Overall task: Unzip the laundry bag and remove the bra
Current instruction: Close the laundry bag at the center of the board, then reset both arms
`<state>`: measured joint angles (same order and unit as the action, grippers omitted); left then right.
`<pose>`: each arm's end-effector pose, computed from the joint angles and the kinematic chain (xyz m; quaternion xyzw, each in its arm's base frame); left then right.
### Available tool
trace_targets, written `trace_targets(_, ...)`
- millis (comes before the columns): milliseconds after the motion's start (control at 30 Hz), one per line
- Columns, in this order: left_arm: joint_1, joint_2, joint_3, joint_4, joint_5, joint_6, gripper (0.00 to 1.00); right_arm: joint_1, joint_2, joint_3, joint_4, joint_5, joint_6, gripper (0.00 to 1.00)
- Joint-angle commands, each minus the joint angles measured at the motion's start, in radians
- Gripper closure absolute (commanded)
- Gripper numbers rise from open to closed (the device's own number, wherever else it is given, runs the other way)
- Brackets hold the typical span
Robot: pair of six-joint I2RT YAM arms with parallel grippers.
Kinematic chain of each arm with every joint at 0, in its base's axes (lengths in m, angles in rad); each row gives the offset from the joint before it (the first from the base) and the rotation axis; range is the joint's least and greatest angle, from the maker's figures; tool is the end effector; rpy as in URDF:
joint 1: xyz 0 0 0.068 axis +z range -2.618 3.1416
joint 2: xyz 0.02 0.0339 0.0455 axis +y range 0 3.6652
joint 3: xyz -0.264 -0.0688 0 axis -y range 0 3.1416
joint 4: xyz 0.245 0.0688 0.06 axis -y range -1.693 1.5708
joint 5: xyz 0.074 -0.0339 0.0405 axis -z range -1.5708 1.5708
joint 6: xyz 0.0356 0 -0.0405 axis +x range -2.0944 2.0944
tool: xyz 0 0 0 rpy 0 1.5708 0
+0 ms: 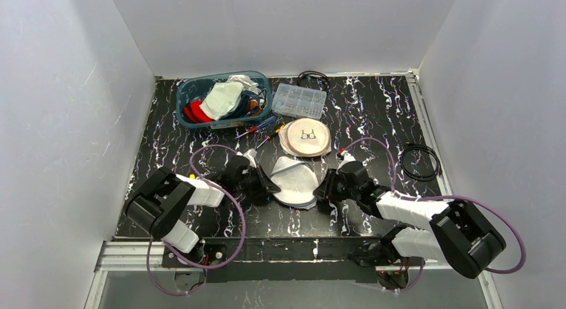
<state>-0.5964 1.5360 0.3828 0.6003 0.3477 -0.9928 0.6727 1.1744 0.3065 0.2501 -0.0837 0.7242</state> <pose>0.2054 -0.1541 0.1213 -0.0867 0.8599 -0.4483 0.2284 0.1635 0.1341 0.1455 0.0037 0.8880 0.3232 0.3271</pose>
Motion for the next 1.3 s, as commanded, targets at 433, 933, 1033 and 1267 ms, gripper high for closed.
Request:
trace_targets(433,0.026,-0.256,0.077,-0.524,-0.175,0.107,0.34,-0.02,-0.27,0.155,-0.427,0.143,-0.108,0.25)
trace_targets(933,0.018,-0.535,0.185,-0.833,-0.163,0.18,0.17,-0.019,-0.393,0.263,-0.491,0.026,-0.177,0.14)
trace_targets(1033,0.018,-0.578,0.199,-0.889,-0.151,0.198,0.02,-0.019,-0.397,0.265,-0.493,0.009,-0.179,0.14)
trace_targets(1267,0.018,-0.784,0.259,-1.182,-0.32,0.237,0.02,-0.019,-0.467,0.291,-0.542,0.07,-0.226,0.14)
